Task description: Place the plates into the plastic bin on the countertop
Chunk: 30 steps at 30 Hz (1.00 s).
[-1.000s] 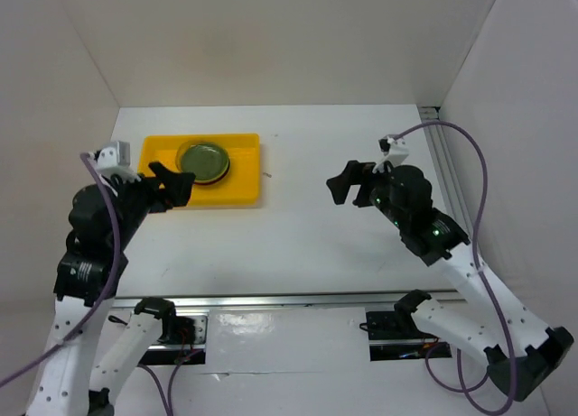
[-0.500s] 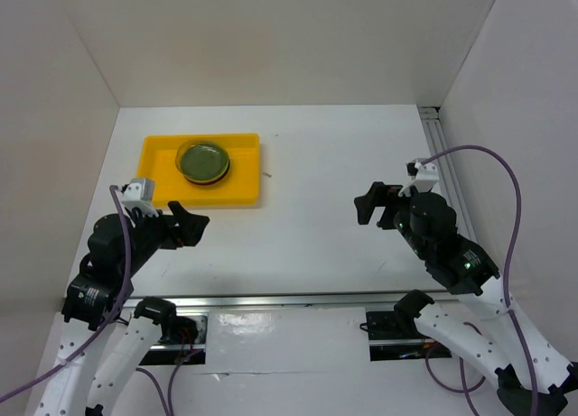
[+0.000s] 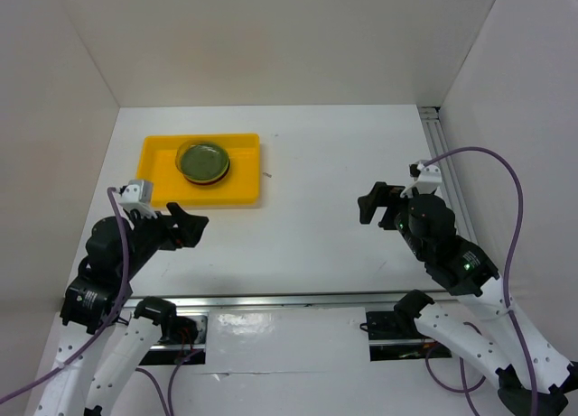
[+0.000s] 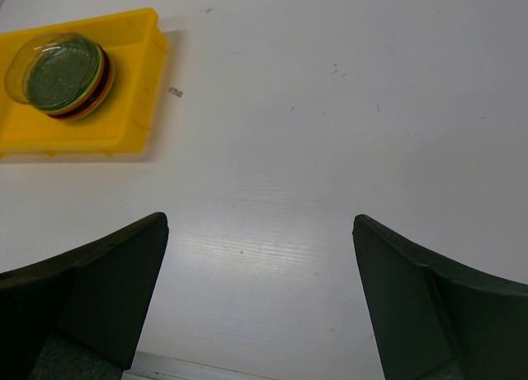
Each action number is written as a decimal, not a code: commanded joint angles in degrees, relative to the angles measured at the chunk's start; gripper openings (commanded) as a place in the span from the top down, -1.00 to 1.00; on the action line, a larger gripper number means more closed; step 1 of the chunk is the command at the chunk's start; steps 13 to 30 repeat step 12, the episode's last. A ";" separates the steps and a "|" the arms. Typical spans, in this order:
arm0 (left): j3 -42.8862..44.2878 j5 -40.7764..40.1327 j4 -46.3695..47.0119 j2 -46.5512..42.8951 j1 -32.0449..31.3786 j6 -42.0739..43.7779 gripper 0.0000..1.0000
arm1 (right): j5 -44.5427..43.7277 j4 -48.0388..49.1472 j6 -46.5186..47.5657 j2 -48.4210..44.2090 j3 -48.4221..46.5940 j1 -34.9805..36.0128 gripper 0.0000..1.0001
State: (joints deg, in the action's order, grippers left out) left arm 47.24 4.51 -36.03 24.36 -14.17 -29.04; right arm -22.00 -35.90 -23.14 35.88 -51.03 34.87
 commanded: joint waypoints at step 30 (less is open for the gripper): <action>0.31 -0.47 1.31 -0.37 -0.24 -1.20 -1.00 | -1.38 -0.75 -0.68 0.51 0.14 0.46 -1.00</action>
